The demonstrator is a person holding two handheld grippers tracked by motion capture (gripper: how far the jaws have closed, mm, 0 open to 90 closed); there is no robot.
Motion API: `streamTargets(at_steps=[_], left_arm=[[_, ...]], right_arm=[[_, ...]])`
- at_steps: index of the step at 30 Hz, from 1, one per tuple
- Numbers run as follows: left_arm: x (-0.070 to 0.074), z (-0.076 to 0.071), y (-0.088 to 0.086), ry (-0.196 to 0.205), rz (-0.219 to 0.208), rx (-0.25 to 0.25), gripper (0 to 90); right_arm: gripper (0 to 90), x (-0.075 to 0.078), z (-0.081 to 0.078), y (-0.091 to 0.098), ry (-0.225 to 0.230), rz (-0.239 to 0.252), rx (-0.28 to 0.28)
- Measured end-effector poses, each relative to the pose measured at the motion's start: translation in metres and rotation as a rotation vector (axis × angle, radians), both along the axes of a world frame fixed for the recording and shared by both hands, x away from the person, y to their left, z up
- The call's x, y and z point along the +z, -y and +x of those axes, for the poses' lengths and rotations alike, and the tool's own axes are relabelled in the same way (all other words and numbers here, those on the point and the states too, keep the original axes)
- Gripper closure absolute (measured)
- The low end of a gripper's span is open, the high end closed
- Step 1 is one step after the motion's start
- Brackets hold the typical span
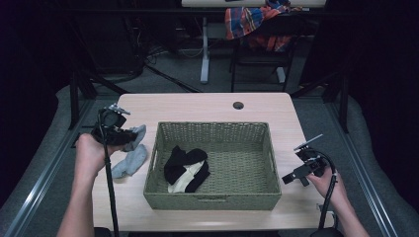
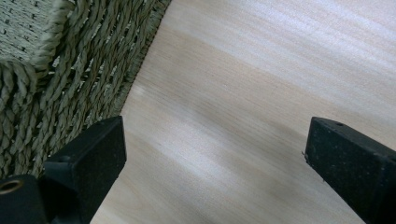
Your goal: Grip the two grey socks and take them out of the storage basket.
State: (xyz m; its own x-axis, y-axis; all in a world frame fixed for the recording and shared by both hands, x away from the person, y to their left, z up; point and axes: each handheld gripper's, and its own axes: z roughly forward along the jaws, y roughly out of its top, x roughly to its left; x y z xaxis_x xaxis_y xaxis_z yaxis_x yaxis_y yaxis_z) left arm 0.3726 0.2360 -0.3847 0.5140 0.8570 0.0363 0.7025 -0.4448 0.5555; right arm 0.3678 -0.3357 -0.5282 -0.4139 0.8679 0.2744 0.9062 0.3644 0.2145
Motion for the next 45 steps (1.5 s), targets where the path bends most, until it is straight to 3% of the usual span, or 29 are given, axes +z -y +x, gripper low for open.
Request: streamTargets(at_steps=[22,40,42,44,45], left_arm=[[-0.041,0.020,-0.031,-0.106,0.011,0.108,82.4],[-0.080,0.034,-0.030,-0.200,0.040,0.125,82.4],[-0.086,0.036,-0.030,-0.210,0.042,0.129,82.3],[-0.090,0.037,-0.031,-0.215,0.040,0.135,82.4],[-0.095,0.039,-0.031,-0.227,0.047,0.138,82.4]], right_arm=[[5.2,0.000,0.000,0.000,0.000,-0.001,0.002],[5.2,0.000,0.000,0.000,0.001,0.000,0.003],[5.2,-0.002,-0.002,-0.002,0.020,0.022,-0.031],[5.2,0.001,0.001,0.001,-0.010,-0.012,0.022],[5.2,0.000,0.000,0.000,-0.002,-0.002,0.006]])
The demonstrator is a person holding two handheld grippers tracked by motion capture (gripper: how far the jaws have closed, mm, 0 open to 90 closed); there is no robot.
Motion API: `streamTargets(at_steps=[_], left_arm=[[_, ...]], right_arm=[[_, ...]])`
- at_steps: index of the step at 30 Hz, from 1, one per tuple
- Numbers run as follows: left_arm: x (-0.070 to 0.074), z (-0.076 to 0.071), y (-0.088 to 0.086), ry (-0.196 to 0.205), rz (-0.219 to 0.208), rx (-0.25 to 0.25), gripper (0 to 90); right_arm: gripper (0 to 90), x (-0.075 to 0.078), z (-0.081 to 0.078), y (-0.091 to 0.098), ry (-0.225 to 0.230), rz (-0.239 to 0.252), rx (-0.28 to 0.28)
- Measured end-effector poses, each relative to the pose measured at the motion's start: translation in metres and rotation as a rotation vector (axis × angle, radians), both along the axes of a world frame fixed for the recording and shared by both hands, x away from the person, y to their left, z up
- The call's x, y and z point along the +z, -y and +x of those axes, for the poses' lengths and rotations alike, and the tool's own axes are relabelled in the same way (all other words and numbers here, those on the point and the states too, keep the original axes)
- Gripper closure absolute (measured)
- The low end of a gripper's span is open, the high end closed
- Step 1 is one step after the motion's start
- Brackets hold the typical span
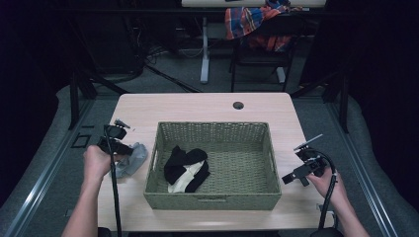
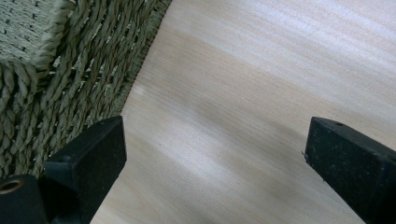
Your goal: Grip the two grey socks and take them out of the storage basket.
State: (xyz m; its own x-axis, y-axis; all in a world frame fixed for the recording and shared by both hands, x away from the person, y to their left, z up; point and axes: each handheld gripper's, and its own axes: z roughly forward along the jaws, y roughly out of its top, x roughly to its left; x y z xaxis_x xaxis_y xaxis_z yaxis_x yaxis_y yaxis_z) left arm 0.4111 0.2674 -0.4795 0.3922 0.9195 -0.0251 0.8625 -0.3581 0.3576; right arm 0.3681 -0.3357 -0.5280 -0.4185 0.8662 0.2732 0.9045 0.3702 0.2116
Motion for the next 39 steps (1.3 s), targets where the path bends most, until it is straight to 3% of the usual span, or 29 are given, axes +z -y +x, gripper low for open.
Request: streamTargets(at_steps=[3,8,12,17,20,22,23,26,27,28,29,30,31,32,34,37,39], left_arm=[[-0.005,0.001,-0.001,-0.009,-0.007,0.005,82.4],[-0.014,0.004,-0.002,-0.030,-0.006,0.012,82.2],[-0.025,0.007,-0.002,-0.065,-0.003,0.008,81.7],[-0.035,0.010,0.001,-0.099,0.005,0.001,79.3],[-0.034,0.011,-0.001,-0.111,-0.007,0.002,65.7],[-0.032,0.010,-0.002,-0.110,-0.015,0.011,49.9],[-0.028,0.010,-0.003,-0.101,-0.020,0.020,49.9],[-0.013,0.005,-0.009,-0.055,-0.037,0.050,29.5],[-0.007,0.003,-0.011,-0.044,-0.036,0.049,18.8],[0.004,-0.002,-0.013,-0.012,-0.048,0.052,15.8],[0.004,-0.002,-0.013,-0.012,-0.048,0.052,14.0],[0.013,-0.006,-0.014,0.019,-0.045,0.060,12.0],[0.013,-0.006,-0.014,0.019,-0.045,0.060,9.7],[0.020,-0.008,-0.014,0.029,-0.040,0.059,7.1],[0.024,-0.009,-0.014,0.048,-0.045,0.062,5.0],[0.026,-0.010,-0.014,0.060,-0.040,0.065,0.4],[0.025,-0.009,-0.014,0.053,-0.038,0.065,0.3]], right_arm=[[5.2,-0.002,-0.002,-0.002,0.019,0.015,-0.036],[5.2,-0.002,-0.001,-0.002,0.013,0.016,-0.031],[5.2,0.000,0.000,0.000,-0.006,0.000,0.005],[5.2,-0.001,0.000,-0.001,-0.003,0.004,-0.001],[5.2,-0.001,0.000,-0.001,-0.003,0.005,-0.001],[5.2,-0.002,-0.001,-0.001,0.010,0.017,-0.023],[5.2,-0.002,-0.001,-0.001,0.010,0.017,-0.023],[5.2,0.000,0.000,0.000,-0.004,0.001,0.003],[5.2,-0.002,-0.001,-0.002,0.017,0.018,-0.035],[5.2,-0.002,-0.001,-0.001,0.016,0.018,-0.031],[5.2,-0.002,-0.001,-0.001,0.016,0.018,-0.031],[5.2,0.000,0.000,0.000,-0.006,0.003,0.004],[5.2,0.000,0.000,0.000,-0.006,0.003,0.004],[5.2,-0.002,-0.001,-0.001,0.015,0.020,-0.030],[5.2,-0.002,-0.001,-0.002,0.019,0.020,-0.034],[5.2,0.000,0.001,0.000,-0.006,0.003,0.004],[5.2,-0.002,-0.001,-0.001,0.009,0.017,-0.022]])
